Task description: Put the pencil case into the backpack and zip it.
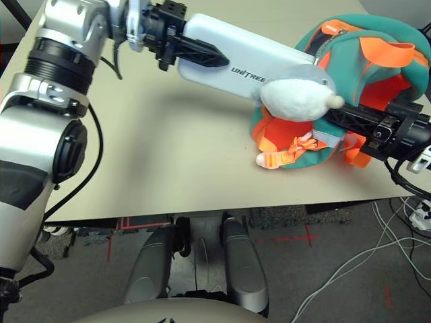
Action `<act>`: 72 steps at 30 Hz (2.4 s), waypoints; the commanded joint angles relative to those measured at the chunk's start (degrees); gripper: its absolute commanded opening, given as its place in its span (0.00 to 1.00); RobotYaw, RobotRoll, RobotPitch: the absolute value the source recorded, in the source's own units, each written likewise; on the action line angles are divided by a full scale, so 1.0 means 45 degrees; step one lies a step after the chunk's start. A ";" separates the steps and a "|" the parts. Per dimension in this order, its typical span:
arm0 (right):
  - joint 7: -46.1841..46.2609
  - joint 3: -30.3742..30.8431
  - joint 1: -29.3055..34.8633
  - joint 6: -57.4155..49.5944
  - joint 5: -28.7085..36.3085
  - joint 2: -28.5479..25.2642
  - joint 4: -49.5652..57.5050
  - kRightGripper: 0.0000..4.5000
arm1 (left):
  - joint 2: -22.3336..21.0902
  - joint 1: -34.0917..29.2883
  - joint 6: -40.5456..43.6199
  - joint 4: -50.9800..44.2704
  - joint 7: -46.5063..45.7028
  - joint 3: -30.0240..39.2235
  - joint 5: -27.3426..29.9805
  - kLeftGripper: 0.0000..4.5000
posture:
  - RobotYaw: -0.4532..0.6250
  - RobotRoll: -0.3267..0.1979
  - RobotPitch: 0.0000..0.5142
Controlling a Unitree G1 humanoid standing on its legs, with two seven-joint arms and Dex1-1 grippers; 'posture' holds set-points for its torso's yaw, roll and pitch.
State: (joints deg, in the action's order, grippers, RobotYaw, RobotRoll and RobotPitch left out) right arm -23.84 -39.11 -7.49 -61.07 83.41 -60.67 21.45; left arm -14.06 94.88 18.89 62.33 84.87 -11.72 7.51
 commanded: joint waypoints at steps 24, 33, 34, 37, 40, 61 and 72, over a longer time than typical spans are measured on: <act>0.0329 0.1833 -0.0929 0.0528 0.0479 0.0153 0.0253 0.03 | 0.1782 0.0875 -0.0901 0.2527 -0.0679 0.0579 -0.1980 0.35 | 0.26 0.62 0.46; -0.0426 0.2695 -0.2194 0.0039 0.0022 -0.0338 -0.0747 0.03 | -0.0106 0.0601 -0.0693 0.1793 -0.0505 0.1762 -0.1451 1.00 | 0.33 0.62 0.48; -0.0517 0.2805 -0.2375 0.0000 -0.0067 -0.0362 -0.0878 0.03 | -0.0331 0.0519 -0.0604 0.1691 -0.0428 0.1788 -0.1451 1.00 | 0.34 0.62 0.48; -0.0819 0.3093 -0.2804 -0.0140 -0.0306 -0.0406 -0.1168 0.03 | -0.0861 0.0272 -0.0422 0.1429 -0.0482 0.1927 -0.1425 0.89 | 0.36 0.62 0.49; -0.1033 0.3280 -0.3095 -0.0253 -0.0583 -0.0351 -0.1357 0.03 | -0.1106 0.0164 -0.0235 0.1306 -0.0557 0.1973 -0.1417 0.67 | 0.36 0.62 0.49; -0.0746 0.2605 -0.2562 -0.0532 -0.0922 0.0167 -0.0870 0.03 | -0.0140 0.0027 0.0111 0.1319 -0.0471 0.1839 -0.1463 0.00 | 0.31 0.62 0.48; -0.0673 0.2607 -0.2500 -0.0475 -0.1000 0.0301 -0.0850 0.03 | -0.0076 0.0026 0.0191 0.1367 -0.0297 0.1833 -0.1474 0.00 | 0.31 0.62 0.48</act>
State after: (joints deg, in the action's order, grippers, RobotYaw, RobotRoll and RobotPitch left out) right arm -26.66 -28.05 -19.51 -62.22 78.58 -59.80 15.83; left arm -14.60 95.18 19.44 68.35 82.82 -2.98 1.00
